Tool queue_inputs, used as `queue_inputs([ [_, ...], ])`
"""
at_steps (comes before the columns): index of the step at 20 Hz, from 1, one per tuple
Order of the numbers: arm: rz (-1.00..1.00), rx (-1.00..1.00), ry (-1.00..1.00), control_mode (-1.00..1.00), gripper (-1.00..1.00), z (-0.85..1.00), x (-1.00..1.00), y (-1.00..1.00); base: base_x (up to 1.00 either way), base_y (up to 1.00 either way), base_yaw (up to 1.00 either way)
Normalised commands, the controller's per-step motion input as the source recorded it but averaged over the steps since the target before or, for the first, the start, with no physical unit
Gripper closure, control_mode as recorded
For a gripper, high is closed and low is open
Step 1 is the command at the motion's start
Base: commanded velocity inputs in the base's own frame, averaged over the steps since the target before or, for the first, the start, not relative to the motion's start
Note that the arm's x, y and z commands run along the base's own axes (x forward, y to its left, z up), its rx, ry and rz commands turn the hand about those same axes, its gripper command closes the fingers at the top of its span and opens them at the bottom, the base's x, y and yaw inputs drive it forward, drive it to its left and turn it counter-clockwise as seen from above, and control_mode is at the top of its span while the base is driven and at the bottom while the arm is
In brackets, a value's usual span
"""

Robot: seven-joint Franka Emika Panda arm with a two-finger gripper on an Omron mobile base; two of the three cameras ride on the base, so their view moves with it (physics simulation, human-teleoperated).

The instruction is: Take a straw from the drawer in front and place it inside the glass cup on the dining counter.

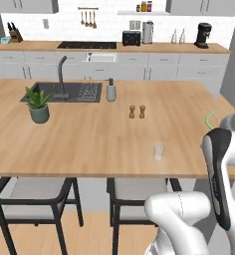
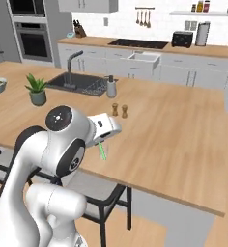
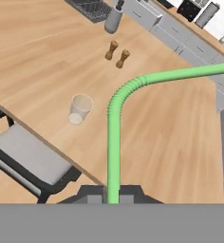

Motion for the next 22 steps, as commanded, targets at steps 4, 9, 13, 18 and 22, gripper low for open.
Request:
queue_inputs([
  [4,0.00,0.00,0.00,1.00,1.00,0.00,0.00,0.00,0.39,-0.19,0.35],
  [9,0.00,0.00,0.00,1.00,1.00,0.00,0.00,0.00,0.33,-0.28,0.32],
  [13,0.00,0.00,0.00,1.00,1.00,0.00,0.00,0.00,0.48,-0.40,0.32],
  [18,0.00,0.00,0.00,1.00,1.00,0.00,0.00,0.00,0.34,-0.58,0.35],
  [22,0.00,0.00,0.00,1.00,1.00,0.00,0.00,0.00,0.04,-0.31,0.19],
])
